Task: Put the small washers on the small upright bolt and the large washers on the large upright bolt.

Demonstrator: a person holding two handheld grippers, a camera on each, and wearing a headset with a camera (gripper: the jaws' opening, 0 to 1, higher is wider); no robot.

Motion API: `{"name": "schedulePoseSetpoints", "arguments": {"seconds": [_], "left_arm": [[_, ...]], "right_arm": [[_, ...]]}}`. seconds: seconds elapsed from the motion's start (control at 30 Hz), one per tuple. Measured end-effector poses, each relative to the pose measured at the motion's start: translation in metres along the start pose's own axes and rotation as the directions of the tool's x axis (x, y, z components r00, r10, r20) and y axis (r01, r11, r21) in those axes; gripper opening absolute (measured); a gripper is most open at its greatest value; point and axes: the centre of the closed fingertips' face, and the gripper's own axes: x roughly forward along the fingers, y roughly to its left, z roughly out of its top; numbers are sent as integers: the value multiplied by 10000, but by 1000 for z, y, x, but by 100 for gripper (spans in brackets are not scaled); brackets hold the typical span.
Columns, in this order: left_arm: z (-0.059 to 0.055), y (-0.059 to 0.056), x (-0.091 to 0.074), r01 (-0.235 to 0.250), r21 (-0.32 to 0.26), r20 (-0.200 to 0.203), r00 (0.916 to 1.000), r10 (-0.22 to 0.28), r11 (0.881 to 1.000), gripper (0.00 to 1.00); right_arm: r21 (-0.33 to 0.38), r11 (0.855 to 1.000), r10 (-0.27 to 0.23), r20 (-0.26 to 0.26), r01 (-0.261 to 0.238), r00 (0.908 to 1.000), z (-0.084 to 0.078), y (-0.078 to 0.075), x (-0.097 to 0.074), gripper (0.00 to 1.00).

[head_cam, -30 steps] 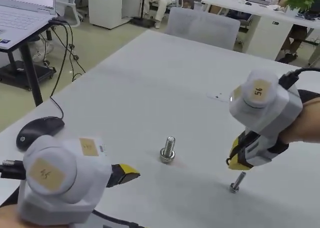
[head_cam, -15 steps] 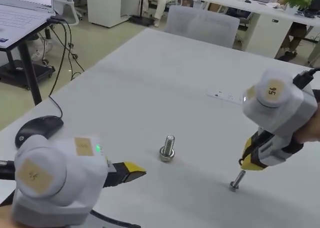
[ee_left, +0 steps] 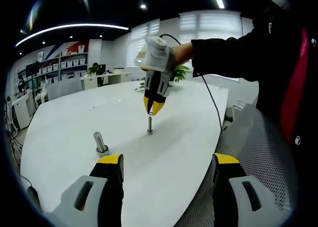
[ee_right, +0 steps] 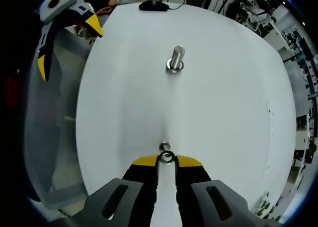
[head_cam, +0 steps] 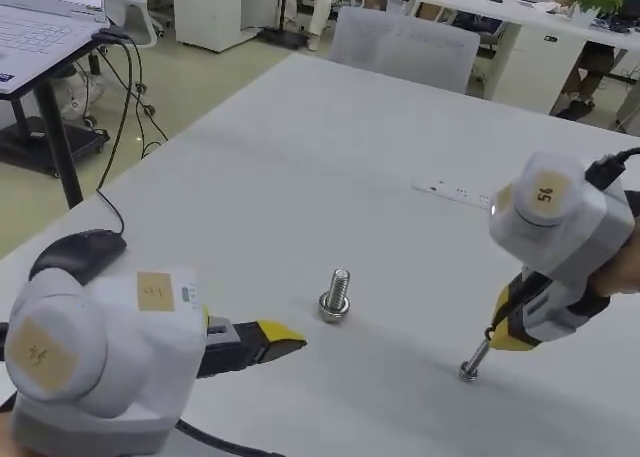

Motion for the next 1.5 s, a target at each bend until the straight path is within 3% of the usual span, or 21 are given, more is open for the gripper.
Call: {"name": "schedulePoseSetpoints", "arguments": {"seconds": [0.33,0.97,1.5], "left_arm": [[7,3,-4,-134,-199,447,9989,143,9997,72],[5,7,-5,-307,-325,316,9990,318,9990,72],[3,9,-5,-383,-369,244,9989,392,9986,71]], "right_arm": [[93,9998,159,-108,-158,9998,-3,-3,7,14],[145,9991,399,-96,-398,9992,0,1,17,14],[268,9980,574,-215,-569,9981,-8,4,47,14]]}}
